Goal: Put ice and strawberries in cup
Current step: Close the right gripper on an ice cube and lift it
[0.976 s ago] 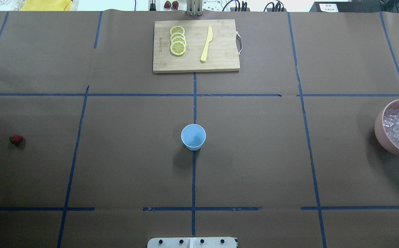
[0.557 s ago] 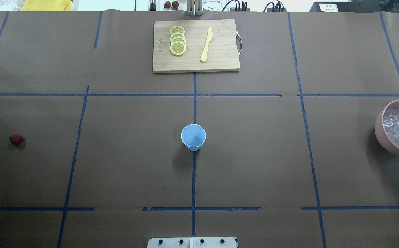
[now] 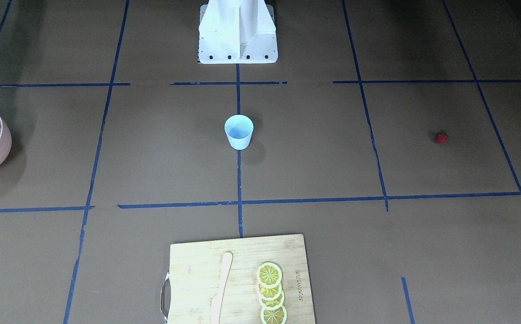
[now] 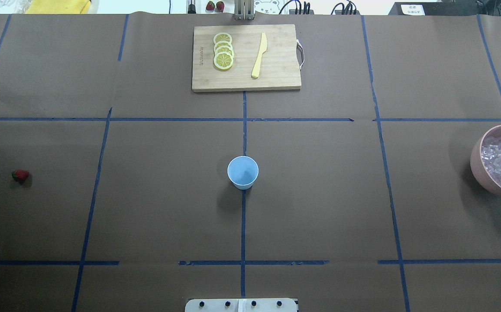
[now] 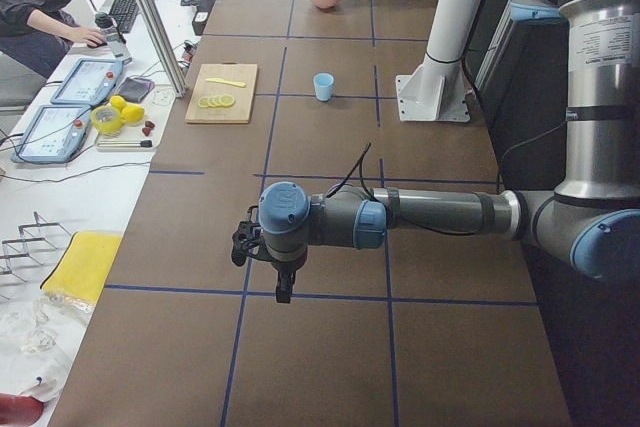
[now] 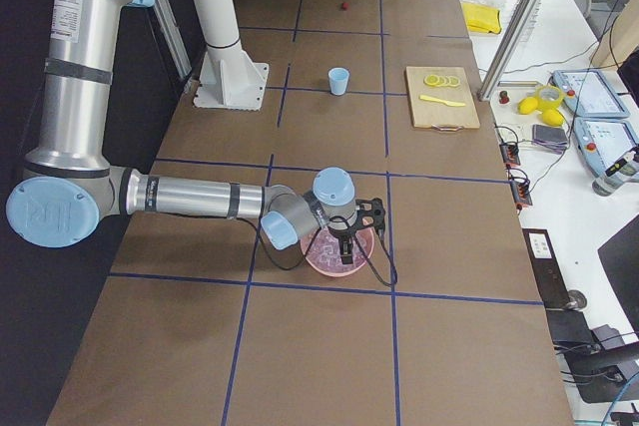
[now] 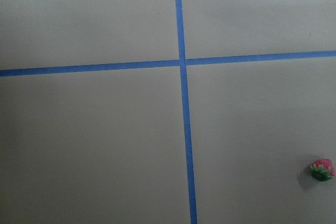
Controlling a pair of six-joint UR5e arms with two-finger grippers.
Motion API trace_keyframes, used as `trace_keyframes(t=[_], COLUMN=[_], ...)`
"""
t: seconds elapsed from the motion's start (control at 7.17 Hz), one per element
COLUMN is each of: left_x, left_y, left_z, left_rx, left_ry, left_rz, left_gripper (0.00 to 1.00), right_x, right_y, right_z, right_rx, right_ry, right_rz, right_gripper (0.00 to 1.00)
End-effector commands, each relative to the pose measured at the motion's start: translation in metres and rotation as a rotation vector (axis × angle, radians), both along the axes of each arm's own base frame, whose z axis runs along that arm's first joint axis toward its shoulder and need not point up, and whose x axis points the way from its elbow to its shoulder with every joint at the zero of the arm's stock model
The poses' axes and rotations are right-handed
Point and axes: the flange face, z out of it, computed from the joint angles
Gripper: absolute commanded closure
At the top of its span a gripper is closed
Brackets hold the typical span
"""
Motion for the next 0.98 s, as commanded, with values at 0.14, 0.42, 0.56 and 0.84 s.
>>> trace_keyframes(t=[0.14,0.42,0.56,0.84], left_x=[0.0000,0.0000,0.0000,0.0000], left_y=[0.0000,0.0000,-0.0001,-0.0001], left_z=[-0.0002,-0.0002,-0.0003,-0.0003], left_rx=[0.000,0.000,0.002,0.002], left_ry=[0.000,0.000,0.000,0.000], left_rz=[0.000,0.000,0.000,0.000], left_gripper=[0.00,0.00,0.00,0.00], right_x=[-0.0109,-0.0108,-0.0109,-0.0101], right_y=[0.0024,0.0027,0.0027,0.0034], right_z=[0.0075,0.0091,0.0090,0.0096], right_rx=[0.002,-0.001,-0.001,-0.001], right_ry=[0.016,0.017,0.016,0.016], right_rz=[-0.019,-0.019,-0.020,-0.021], right_gripper=[0.11,0.53,0.77,0.89])
